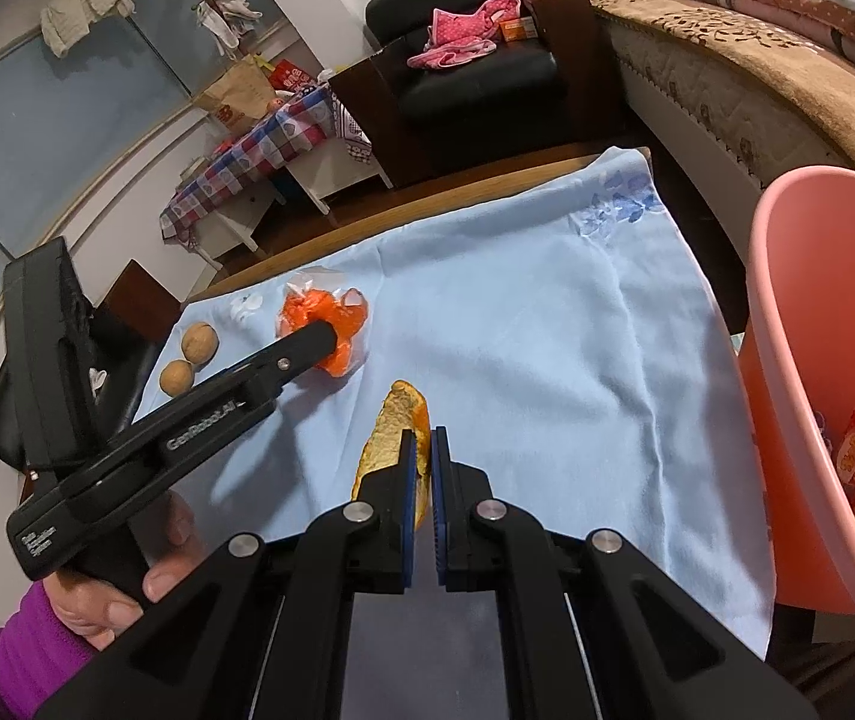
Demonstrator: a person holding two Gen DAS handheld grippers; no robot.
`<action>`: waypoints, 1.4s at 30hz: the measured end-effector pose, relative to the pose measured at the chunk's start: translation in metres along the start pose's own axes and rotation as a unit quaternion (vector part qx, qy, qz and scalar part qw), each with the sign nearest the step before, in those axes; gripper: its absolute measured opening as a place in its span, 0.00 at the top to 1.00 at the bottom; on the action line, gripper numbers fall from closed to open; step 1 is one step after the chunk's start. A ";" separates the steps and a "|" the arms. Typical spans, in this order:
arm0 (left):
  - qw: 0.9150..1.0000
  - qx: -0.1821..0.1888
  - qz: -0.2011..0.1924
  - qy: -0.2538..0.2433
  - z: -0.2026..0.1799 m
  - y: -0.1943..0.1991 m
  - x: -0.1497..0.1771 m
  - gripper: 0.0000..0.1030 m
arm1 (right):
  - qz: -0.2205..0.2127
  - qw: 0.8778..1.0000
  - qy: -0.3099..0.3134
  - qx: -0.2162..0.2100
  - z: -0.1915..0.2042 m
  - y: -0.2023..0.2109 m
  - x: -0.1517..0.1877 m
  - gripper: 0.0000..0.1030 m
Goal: Collect trash
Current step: 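Carry the orange bag over the bucket with the left tool while the right carries the crust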
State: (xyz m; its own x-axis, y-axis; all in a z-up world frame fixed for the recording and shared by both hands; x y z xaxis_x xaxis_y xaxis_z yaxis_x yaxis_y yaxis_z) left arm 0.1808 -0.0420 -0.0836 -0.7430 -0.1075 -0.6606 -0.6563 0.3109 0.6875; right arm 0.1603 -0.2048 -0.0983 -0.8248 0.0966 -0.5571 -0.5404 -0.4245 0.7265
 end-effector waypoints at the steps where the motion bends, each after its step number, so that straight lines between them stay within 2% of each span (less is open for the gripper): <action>1: 1.000 0.001 -0.001 0.000 -0.001 0.003 0.001 0.63 | -0.002 1.000 0.000 -0.001 0.000 0.002 0.001 0.96; 18: 1.000 -0.001 -0.013 0.003 -0.037 0.054 0.015 0.62 | -0.040 0.999 0.007 0.002 -0.001 0.049 0.009 0.96; 42: 0.996 0.004 -0.031 -0.085 -0.132 0.071 0.023 0.62 | -0.115 0.991 -0.065 0.027 -0.069 0.132 0.019 0.96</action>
State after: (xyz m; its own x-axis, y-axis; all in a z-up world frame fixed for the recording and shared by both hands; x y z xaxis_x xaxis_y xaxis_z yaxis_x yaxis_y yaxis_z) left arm 0.0998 -0.1473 -0.0097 -0.6673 0.0355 -0.7439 -0.6988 0.3155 0.6419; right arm 0.0844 -0.3216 -0.0407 -0.6918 0.3024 -0.6557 -0.7213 -0.3301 0.6088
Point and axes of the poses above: each gripper's, at about its wrist camera, not at the fingertips, and y roughly against the way its jaws point, z to its left, x to its underside, the point moved 4 cm from there along -y, roughly the way its jaws point, and after that the axes turned 3 degrees about x, right-handed, at the moved point
